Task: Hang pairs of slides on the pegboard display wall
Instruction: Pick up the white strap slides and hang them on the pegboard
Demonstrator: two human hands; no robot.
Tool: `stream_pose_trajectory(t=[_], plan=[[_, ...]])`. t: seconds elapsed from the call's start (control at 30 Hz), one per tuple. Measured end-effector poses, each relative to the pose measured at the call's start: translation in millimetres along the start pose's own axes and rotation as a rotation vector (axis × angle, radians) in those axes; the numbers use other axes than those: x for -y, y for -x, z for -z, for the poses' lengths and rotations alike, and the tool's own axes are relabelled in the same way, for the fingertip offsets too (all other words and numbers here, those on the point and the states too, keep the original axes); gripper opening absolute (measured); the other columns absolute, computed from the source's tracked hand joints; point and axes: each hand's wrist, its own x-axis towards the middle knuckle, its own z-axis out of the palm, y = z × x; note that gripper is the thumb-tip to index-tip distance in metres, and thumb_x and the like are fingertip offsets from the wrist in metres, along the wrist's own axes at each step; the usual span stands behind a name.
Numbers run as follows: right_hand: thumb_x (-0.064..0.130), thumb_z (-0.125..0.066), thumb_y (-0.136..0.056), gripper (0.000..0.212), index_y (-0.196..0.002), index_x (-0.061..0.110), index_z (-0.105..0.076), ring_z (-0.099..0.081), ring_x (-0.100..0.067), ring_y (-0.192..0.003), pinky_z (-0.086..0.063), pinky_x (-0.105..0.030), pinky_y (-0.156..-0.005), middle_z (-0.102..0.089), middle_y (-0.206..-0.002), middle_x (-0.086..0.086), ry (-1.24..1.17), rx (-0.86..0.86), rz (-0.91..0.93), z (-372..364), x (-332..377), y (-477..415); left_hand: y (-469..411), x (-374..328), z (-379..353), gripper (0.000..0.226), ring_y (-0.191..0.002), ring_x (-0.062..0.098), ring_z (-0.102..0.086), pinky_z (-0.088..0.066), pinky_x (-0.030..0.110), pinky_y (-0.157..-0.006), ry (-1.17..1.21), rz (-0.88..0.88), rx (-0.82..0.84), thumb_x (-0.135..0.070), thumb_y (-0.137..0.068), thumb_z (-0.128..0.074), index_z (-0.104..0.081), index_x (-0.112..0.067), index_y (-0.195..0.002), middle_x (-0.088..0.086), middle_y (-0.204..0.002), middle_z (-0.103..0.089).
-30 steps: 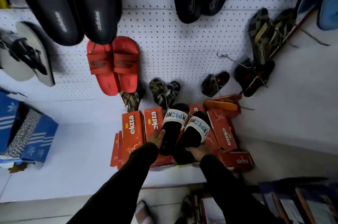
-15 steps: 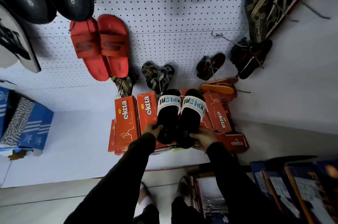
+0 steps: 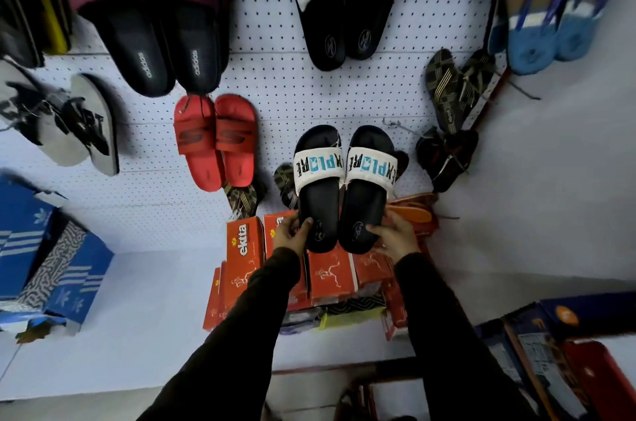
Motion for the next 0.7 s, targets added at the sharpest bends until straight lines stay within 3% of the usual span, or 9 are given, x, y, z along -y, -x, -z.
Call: stream_pose_trajectory(t=[0.07, 0.17, 0.23, 0.33, 0.37, 0.43, 0.5, 0.6, 0.7], plan=[[-0.006, -0.065, -0.082, 0.061, -0.136, 0.020, -0.055, -0.065, -0.027, -0.103, -0.051, -0.054, -0.099, -0.068, -0.116, -0.003, -0.018, 0.012, 0.053, -0.8, 19.5, 3.3, 3.3, -21.7, -2.5, 0.044, -0.097, 0.018, -0.058, -0.050, 0.003, -0.064, 0.046, -0.065, -0.027, -0.005, -0.089, -0.059, -0.049, 0.006, -0.130, 0.020, -0.125, -0.060], [-0.008, -0.063, -0.083, 0.058, -0.135, 0.016, -0.054, -0.067, -0.021, -0.090, -0.054, -0.045, -0.087, -0.069, -0.101, -0.001, -0.059, 0.022, 0.152, -3.8, 55.8, 13.5, 7.3, -57.1, -9.2, 0.043, -0.102, 0.018, -0.055, -0.048, -0.002, -0.061, 0.115, -0.159, -0.030, -0.001, -0.089, -0.058, -0.047, 0.009, -0.130, 0.016, -0.120, -0.058], [-0.010, -0.062, -0.084, 0.055, -0.135, 0.012, -0.053, -0.067, -0.028, -0.098, -0.055, -0.041, -0.083, -0.070, -0.107, -0.009, -0.078, 0.035, 0.222, -4.4, 80.9, 19.8, 9.7, -82.1, -12.8, 0.042, -0.104, 0.020, -0.054, -0.049, 0.000, -0.065, 0.178, -0.219, -0.027, -0.001, -0.089, -0.058, -0.048, 0.009, -0.128, 0.017, -0.117, -0.059], [-0.008, -0.062, -0.086, 0.057, -0.139, 0.009, -0.049, -0.063, -0.033, -0.114, -0.055, -0.047, -0.090, -0.065, -0.128, -0.017, -0.089, 0.051, 0.284, -5.0, 118.0, 24.1, 10.4, -120.5, -18.6, 0.041, -0.105, 0.027, -0.058, -0.054, 0.024, -0.087, 0.246, -0.298, -0.028, -0.002, -0.088, -0.060, -0.050, 0.006, -0.127, 0.018, -0.113, -0.061], [-0.009, -0.061, -0.086, 0.058, -0.140, 0.009, -0.048, -0.063, -0.034, -0.117, -0.055, -0.044, -0.087, -0.064, -0.131, -0.018, -0.103, 0.053, 0.300, -4.9, 131.9, 26.3, 11.5, -135.3, -20.5, 0.041, -0.106, 0.030, -0.059, -0.051, 0.036, -0.095, 0.264, -0.329, -0.026, -0.003, -0.088, -0.060, -0.051, 0.006, -0.126, 0.020, -0.115, -0.063], [-0.009, -0.060, -0.087, 0.056, -0.138, 0.009, -0.048, -0.062, -0.036, -0.120, -0.055, -0.036, -0.077, -0.064, -0.132, -0.018, -0.116, 0.056, 0.363, -4.1, 159.0, 31.5, 11.6, -163.1, -23.8, 0.041, -0.110, 0.032, -0.061, -0.046, 0.044, -0.104, 0.293, -0.402, -0.032, -0.005, -0.087, -0.062, -0.054, 0.004, -0.125, 0.024, -0.121, -0.063], [-0.009, -0.059, -0.087, 0.053, -0.135, 0.010, -0.049, -0.062, -0.035, -0.119, -0.053, -0.034, -0.075, -0.065, -0.128, -0.015, -0.122, 0.060, 0.438, -3.8, 186.0, 36.1, 10.7, -191.8, -27.4, 0.040, -0.106, 0.027, -0.060, -0.047, 0.041, -0.102, 0.299, -0.468, -0.040, -0.006, -0.086, -0.063, -0.054, 0.004, -0.124, 0.023, -0.119, -0.064], [-0.009, -0.058, -0.088, 0.051, -0.135, 0.008, -0.049, -0.063, -0.033, -0.115, -0.054, -0.043, -0.086, -0.066, -0.127, -0.014, -0.139, 0.048, 0.527, -2.3, 226.7, 41.0, 12.5, -232.5, -33.3, 0.041, -0.102, 0.023, -0.060, -0.049, 0.032, -0.095, 0.332, -0.556, -0.032, -0.005, -0.087, -0.062, -0.052, 0.005, -0.126, 0.020, -0.116, -0.063], [-0.009, -0.058, -0.088, 0.053, -0.137, 0.009, -0.048, -0.063, -0.035, -0.119, -0.053, -0.045, -0.092, -0.065, -0.131, -0.016, -0.158, 0.050, 0.571, -1.7, 264.6, 39.9, 11.3, -268.2, -37.5, 0.042, -0.103, 0.022, -0.061, -0.050, 0.033, -0.097, 0.321, -0.620, -0.043, -0.008, -0.087, -0.063, -0.052, 0.005, -0.126, 0.018, -0.119, -0.063]])
